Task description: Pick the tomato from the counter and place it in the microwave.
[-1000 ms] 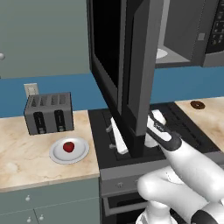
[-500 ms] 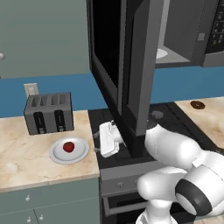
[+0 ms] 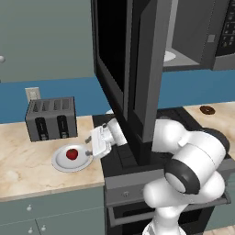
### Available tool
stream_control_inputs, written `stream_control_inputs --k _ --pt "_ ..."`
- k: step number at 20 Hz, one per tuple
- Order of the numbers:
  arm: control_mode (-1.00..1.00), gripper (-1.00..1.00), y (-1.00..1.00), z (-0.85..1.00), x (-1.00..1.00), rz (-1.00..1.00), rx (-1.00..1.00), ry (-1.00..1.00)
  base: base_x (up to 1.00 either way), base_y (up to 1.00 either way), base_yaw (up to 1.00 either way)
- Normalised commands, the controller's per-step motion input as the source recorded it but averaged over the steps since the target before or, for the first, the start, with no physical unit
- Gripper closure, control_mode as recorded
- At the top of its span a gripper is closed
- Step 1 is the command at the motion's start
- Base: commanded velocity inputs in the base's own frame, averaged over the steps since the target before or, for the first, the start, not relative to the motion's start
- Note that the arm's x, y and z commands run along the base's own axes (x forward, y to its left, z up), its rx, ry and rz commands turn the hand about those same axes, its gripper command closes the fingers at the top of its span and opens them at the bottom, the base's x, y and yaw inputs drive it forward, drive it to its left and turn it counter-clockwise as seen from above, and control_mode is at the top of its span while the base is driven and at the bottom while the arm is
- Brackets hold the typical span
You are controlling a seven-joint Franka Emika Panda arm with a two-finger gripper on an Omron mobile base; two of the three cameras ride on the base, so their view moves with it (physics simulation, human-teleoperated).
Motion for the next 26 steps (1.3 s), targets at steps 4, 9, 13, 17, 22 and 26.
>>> stream_control_inputs --k 4,9,13,17,22,26 --pt "-1.0 -1.0 0.35 -0.06 0.27 0.02 -0.02 -0.01 0.0 0.0 0.0" --pt "-1.0 -1.0 0.22 -0.23 0.22 0.02 -0.01 -0.04 0.0 0.0 0.0" --pt "-1.0 -1.0 0.03 -0.39 0.14 0.03 -0.01 -0.02 0.0 0.0 0.0" --pt "-1.0 -1.0 0.04 -0.48 0.12 0.02 -0.01 0.0 0.0 0.0 0.0" --pt "-1.0 -1.0 0.03 -0.32 0.32 0.01 0.0 0.0 0.0 0.0 0.0" --pt "-1.0 -1.0 0.15 -0.11 0.17 0.01 0.0 -0.02 0.0 0.0 0.0"
